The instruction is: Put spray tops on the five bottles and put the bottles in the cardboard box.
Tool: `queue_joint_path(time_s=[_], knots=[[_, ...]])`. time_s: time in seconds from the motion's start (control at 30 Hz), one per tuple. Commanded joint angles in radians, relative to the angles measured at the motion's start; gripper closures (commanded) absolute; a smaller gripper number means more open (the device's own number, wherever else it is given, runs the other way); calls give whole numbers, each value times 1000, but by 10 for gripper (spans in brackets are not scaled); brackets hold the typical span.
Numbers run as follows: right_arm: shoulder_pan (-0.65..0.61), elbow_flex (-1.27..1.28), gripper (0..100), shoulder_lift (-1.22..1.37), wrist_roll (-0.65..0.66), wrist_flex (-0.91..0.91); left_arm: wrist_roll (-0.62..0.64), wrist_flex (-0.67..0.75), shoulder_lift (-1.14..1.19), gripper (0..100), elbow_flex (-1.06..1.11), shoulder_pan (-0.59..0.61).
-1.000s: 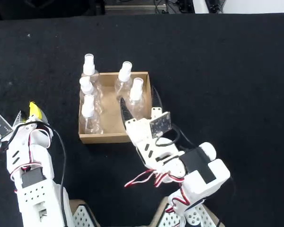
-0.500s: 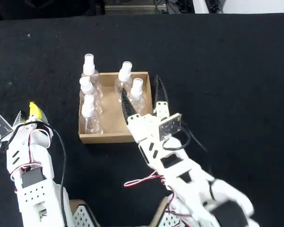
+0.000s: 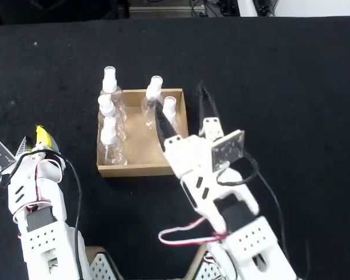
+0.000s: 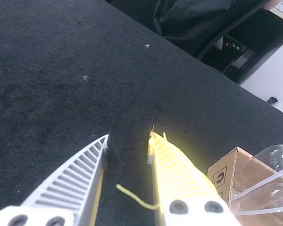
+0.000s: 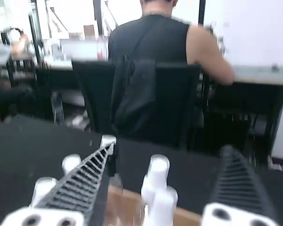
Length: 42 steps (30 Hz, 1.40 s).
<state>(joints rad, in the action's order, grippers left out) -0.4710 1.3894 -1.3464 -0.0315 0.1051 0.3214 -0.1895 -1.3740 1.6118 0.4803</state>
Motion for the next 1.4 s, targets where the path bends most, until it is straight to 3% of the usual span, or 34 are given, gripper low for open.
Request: queue_joint_path(time_s=[0.0,0.03,0.1,0.2,0.43,0.5,0.67,0.87,1.07,1.17,1.37], knots=[[49,-48,956,-153,-5,186,-3,25,-20,884,-4,7],[77,-36,997,-186,-6,209,-3,23,-20,884,-4,7],[143,-4,941,-248,-6,249,-3,23,-20,884,-4,5],[244,58,989,-334,0,324,-2,21,-20,884,-4,5],[450,173,988,-535,0,572,-2,17,-14,908,-4,4],[473,193,988,-556,2,628,-3,17,-12,973,-4,4],[474,294,988,-547,2,674,-5,20,-20,970,16,-7],[539,294,987,-547,2,807,-130,17,-21,970,22,-62],[608,294,987,-547,2,1171,-138,12,-21,970,-5,-111],[606,294,987,-549,0,1175,-146,-106,-23,970,-33,-110],[606,294,987,-549,2,1200,-299,-512,-92,970,-139,-48]])
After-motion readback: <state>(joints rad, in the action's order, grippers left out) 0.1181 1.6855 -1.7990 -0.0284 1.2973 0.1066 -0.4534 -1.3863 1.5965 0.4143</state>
